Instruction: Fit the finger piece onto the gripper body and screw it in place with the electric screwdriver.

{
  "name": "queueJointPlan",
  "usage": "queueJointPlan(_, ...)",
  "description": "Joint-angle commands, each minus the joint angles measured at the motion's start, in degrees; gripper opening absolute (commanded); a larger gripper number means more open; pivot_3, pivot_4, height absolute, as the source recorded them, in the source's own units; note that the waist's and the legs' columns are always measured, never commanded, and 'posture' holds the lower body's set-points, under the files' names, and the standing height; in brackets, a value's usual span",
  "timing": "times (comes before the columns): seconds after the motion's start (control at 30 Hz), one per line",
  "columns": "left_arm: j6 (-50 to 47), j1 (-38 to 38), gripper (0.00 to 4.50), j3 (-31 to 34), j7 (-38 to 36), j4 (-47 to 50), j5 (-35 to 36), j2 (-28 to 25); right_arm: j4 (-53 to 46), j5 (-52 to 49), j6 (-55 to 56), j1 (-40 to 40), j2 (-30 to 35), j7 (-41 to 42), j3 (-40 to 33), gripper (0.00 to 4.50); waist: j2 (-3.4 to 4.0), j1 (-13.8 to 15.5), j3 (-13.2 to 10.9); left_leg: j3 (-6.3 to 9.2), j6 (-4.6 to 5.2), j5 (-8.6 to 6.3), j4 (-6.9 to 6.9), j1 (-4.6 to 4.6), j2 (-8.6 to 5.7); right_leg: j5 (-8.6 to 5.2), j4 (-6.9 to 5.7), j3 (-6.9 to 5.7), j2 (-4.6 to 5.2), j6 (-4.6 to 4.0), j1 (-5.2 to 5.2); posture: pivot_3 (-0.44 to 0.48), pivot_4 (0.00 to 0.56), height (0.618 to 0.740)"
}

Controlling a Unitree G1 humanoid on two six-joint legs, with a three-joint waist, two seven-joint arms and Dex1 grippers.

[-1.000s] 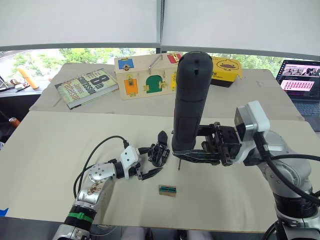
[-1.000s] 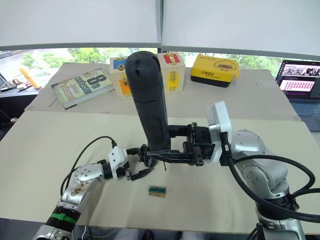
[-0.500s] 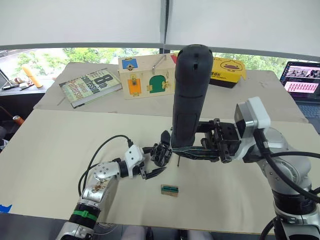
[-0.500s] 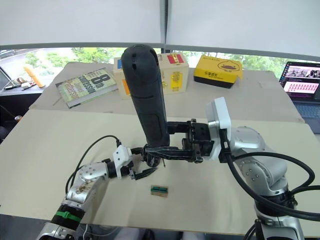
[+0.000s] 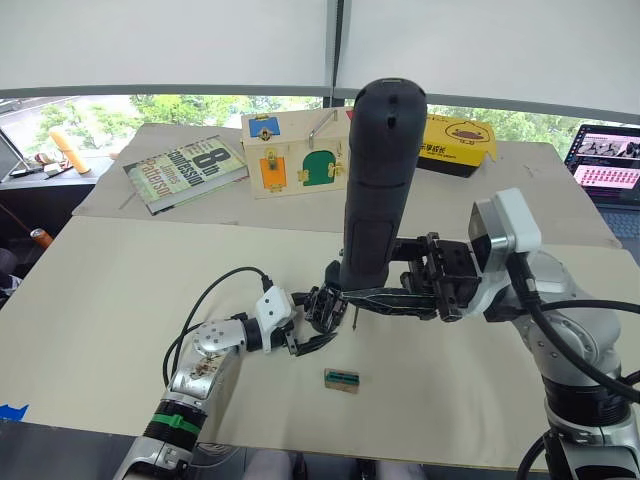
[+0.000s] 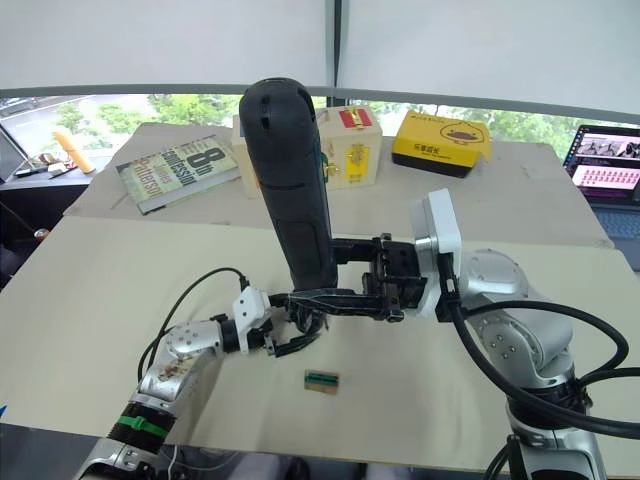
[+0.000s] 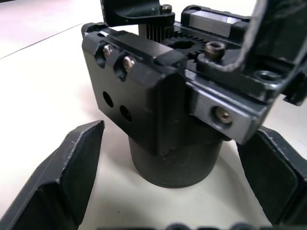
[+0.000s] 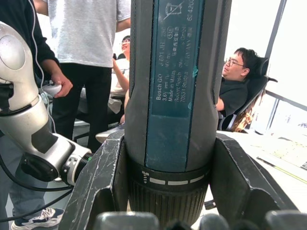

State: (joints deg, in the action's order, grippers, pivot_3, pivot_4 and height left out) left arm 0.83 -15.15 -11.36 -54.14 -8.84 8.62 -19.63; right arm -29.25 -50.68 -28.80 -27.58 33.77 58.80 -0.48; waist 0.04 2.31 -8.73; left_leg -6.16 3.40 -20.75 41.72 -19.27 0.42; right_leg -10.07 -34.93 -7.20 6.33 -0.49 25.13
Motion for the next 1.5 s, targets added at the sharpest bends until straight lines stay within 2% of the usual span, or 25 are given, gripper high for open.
queueJointPlan(0.03,-1.97,0.88,2.68,-2.33,0.83,-1.79,-1.89,0.21,-1.39,-1.11,0.45,-1.54,-0.29,-0.29,-1.05,1.93,0.0,-0.02,0.0,0.0,0.01,0.0,0.0,0.0,-0.01,0.01,0.0,0.01,0.03,0.01,0.0,0.0,0.15,0.74)
queueJointPlan(0.07,-2.15,0.97,2.28,-2.46,0.7,-1.75,-1.89,0.11,-1.46,-1.31,0.37,-1.64,-0.31,-0.35,-1.1,1.93,0.0,-0.03,0.0,0.0,0.01,0.01,0.0,0.0,-0.01,0.01,-0.01,0.01,0.08,0.01,0.0,0.0,0.15,0.74)
queueJointPlan(0.3,-2.66,1.47,2.27,-3.21,0.34,-0.69,-1.85,-0.19,-2.93,-7.28,-3.86,-4.66,-1.3,-3.54,-1.56,1.93,0.0,-0.04,0.0,0.04,0.02,0.0,0.0,-0.01,0.01,0.01,0.0,0.0,0.18,0.01,0.01,0.0,0.15,0.74)
queueJointPlan(0.47,-3.19,1.73,2.27,-3.35,0.29,-0.05,-1.62,-0.48,-1.19,-8.73,-5.35,-10.06,-4.52,-7.13,-0.74,1.93,0.0,-0.11,0.0,0.05,0.02,0.0,0.0,-0.01,0.01,0.01,0.02,0.0,0.21,0.01,0.01,0.0,0.15,0.74)
queueJointPlan(0.87,-4.6,2.69,2.27,-3.37,0.64,1.05,-1.13,-0.75,2.71,-1.2,-3.03,-13.24,-9.93,-7.44,3.85,1.93,0.0,-0.25,0.0,0.06,0.04,-0.01,-0.01,-0.05,-0.04,0.0,0.04,-0.05,0.0,0.04,0.01,0.0,0.15,0.74)
queueJointPlan(1.13,-5.71,3.09,2.27,-3.15,1.09,1.46,-0.6,-0.74,4.93,6.47,1.41,-11.36,-12.83,-5.94,7.01,1.93,0.0,-0.33,0.0,0.04,0.03,0.0,-0.01,-0.05,-0.07,-0.03,0.03,-0.05,-0.07,0.09,0.01,0.0,0.15,0.74)
queueJointPlan(1.5,-7.44,4.18,2.27,-3.27,0.95,3.07,-0.14,-1.75,7.46,10.91,4.39,-10.27,-15.38,-4.35,8.48,1.93,0.01,-1.08,0.0,0.05,0.02,0.0,-0.02,-0.04,-0.1,-0.07,0.03,-0.04,-0.09,0.14,0.0,0.0,0.15,0.74)
